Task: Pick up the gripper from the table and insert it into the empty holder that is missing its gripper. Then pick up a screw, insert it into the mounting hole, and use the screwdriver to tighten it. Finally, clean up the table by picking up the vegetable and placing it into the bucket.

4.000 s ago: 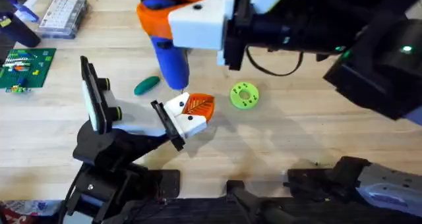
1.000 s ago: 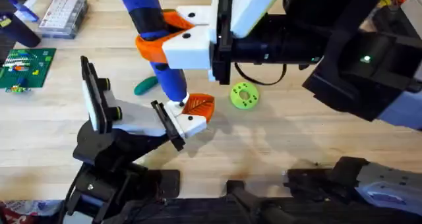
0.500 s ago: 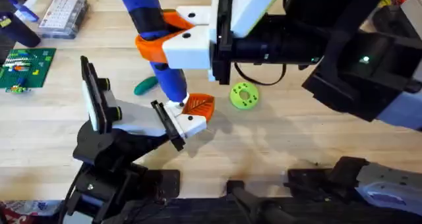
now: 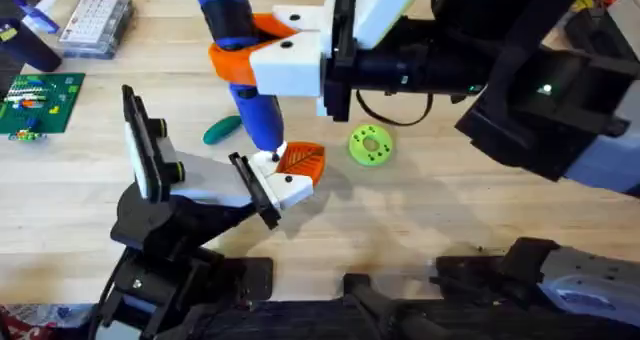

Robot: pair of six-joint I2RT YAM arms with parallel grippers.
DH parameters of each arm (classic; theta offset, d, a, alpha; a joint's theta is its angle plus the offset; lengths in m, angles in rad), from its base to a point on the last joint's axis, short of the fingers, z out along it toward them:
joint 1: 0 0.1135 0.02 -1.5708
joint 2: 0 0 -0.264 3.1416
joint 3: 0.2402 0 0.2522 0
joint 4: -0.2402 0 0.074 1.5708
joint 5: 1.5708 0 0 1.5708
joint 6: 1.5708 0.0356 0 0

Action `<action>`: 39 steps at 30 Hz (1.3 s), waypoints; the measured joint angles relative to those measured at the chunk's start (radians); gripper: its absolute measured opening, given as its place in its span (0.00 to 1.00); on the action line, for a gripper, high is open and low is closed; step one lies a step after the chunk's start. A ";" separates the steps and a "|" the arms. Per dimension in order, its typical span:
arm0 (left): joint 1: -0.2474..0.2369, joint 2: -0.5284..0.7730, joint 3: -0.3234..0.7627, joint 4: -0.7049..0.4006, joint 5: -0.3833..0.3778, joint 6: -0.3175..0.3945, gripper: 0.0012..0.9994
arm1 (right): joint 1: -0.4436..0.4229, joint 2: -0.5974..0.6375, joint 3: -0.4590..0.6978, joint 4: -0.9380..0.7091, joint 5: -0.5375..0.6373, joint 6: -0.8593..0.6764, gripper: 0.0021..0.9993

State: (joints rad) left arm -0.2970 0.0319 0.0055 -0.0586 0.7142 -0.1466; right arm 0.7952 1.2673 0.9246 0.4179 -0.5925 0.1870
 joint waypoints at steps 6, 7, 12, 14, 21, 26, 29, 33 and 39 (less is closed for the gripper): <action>0.000 0.000 0.000 -0.001 0.002 -0.001 0.01 | -0.002 0.000 0.000 -0.028 0.003 0.001 0.05; 0.000 0.000 0.000 -0.002 0.003 -0.003 0.01 | -0.003 -0.001 0.001 -0.034 0.004 0.003 0.05; 0.000 0.008 0.000 -0.002 0.009 -0.017 0.01 | -0.004 0.000 0.002 -0.047 0.005 0.003 0.05; 0.000 0.008 0.000 -0.002 0.008 -0.016 0.01 | -0.005 -0.001 0.002 -0.048 0.010 0.004 0.05; 0.000 0.008 0.000 -0.002 0.008 -0.021 0.01 | -0.006 -0.001 0.002 -0.048 0.011 0.007 0.05; 0.000 0.008 0.000 -0.002 0.009 -0.018 0.01 | -0.007 0.000 0.002 -0.050 0.016 0.009 0.05; 0.000 0.008 0.000 -0.002 0.008 -0.021 0.01 | -0.007 -0.001 0.002 -0.050 0.012 0.008 0.05; 0.000 0.008 0.000 -0.002 0.011 -0.021 0.01 | -0.008 0.000 0.002 -0.048 -0.028 -0.038 0.05; 0.000 0.008 0.000 -0.003 0.015 -0.021 0.01 | -0.008 -0.015 0.002 -0.069 -0.101 -0.143 0.05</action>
State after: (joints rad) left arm -0.2970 0.0402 0.0057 -0.0612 0.7296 -0.1674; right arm 0.7870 1.2527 0.9268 0.3484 -0.6931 0.0436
